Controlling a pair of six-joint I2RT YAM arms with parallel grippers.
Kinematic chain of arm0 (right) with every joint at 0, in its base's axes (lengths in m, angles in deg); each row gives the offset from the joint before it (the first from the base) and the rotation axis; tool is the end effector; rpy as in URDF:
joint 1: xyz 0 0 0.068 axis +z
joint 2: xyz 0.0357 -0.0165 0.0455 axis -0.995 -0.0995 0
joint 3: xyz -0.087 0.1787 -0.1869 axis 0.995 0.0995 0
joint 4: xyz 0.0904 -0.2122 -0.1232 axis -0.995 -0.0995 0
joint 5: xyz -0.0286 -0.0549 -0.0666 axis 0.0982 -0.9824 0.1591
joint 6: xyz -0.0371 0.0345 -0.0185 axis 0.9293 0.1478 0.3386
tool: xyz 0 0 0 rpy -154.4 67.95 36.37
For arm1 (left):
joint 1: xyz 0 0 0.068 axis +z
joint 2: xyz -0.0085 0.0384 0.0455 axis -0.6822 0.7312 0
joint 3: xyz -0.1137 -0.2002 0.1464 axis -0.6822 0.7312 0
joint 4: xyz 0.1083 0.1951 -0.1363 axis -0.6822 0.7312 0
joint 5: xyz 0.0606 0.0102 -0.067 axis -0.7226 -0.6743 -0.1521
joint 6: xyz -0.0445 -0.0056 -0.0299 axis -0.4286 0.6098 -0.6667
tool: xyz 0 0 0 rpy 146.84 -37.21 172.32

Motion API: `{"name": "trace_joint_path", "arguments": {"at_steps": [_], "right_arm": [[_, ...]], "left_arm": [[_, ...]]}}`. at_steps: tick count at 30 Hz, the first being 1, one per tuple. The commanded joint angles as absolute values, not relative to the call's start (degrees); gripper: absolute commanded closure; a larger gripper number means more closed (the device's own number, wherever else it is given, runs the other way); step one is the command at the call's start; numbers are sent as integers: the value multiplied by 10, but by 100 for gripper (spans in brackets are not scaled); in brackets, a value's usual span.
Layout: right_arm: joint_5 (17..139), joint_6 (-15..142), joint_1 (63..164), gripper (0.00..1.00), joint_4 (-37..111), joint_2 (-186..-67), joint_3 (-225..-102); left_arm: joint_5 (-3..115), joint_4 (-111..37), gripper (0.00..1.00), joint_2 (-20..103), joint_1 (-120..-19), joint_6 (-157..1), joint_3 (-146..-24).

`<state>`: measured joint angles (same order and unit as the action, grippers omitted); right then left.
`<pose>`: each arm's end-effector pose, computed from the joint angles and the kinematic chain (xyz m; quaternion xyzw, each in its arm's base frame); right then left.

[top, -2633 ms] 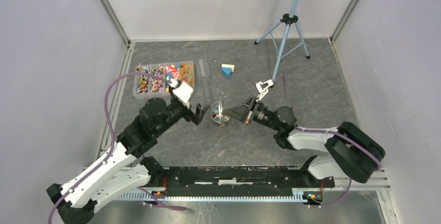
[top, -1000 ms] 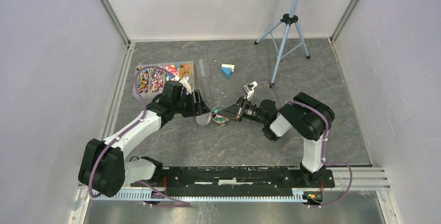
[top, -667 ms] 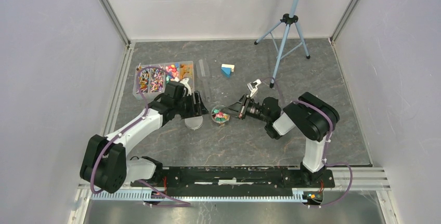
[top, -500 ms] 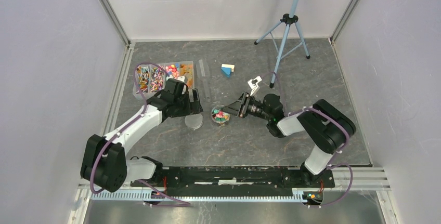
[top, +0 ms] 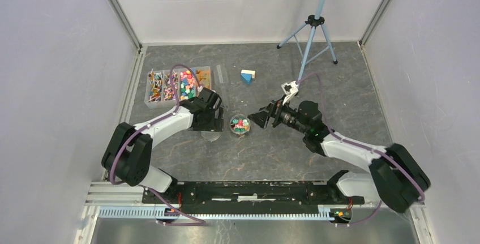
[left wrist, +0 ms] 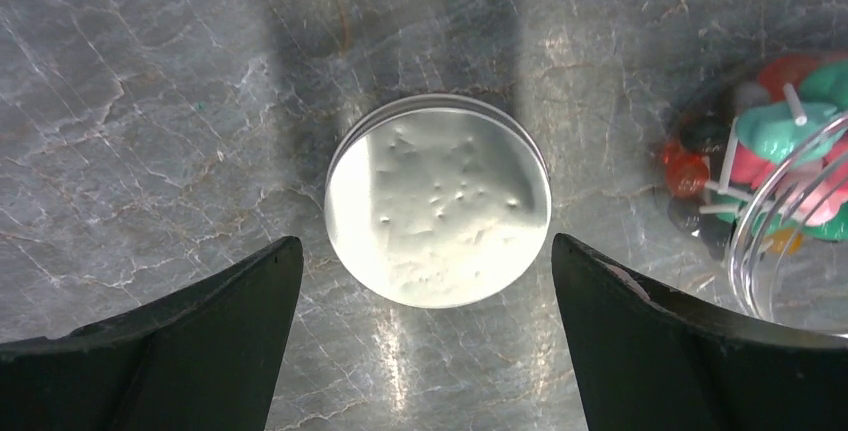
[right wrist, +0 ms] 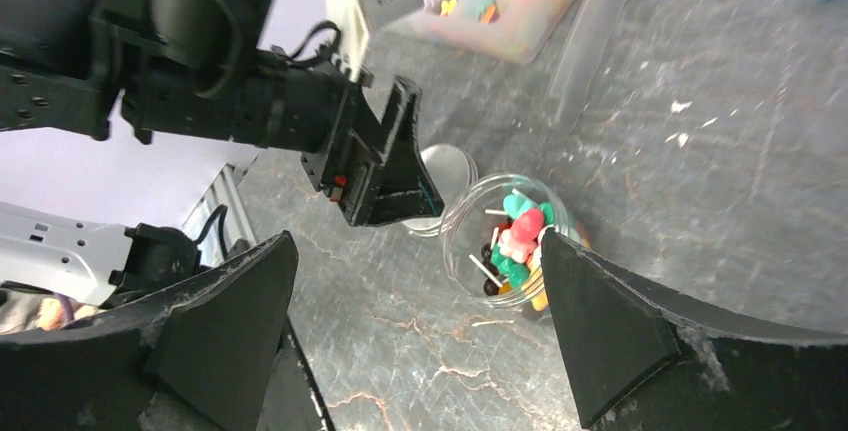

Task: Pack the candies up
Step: Pick up the bottle lid at the center of the board.

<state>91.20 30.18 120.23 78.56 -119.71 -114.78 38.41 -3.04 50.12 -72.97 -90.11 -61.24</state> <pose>0.2071 0.1661 0.2130 -0.0947 0.7413 0.5095 0.4265 0.2355 -0.1292 0.1826 0.0340 0.9765 -0.0202 0.2120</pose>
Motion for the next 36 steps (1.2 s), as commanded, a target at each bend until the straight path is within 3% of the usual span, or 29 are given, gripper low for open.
{"name": "trace_joint_path", "arguments": {"at_steps": [1, 12, 21, 25, 36], "right_arm": [[844, 384, 1202, 2, 700, -1115, -1138], [835, 396, 1202, 2, 677, -1052, -1136], [831, 401, 1202, 2, 666, -1040, -1134], [832, 401, 1202, 2, 665, -1038, -1134], [822, 425, 1202, 2, 650, -1020, -1125]], "left_arm": [[350, -30, 0, 526, -741, -885, -645], [354, -67, 2, 564, -746, -875, -638], [350, -49, 17, 576, -746, -875, -648], [345, -16, 22, 548, -745, -875, -658], [360, 52, 23, 452, -785, -870, -742]]}}
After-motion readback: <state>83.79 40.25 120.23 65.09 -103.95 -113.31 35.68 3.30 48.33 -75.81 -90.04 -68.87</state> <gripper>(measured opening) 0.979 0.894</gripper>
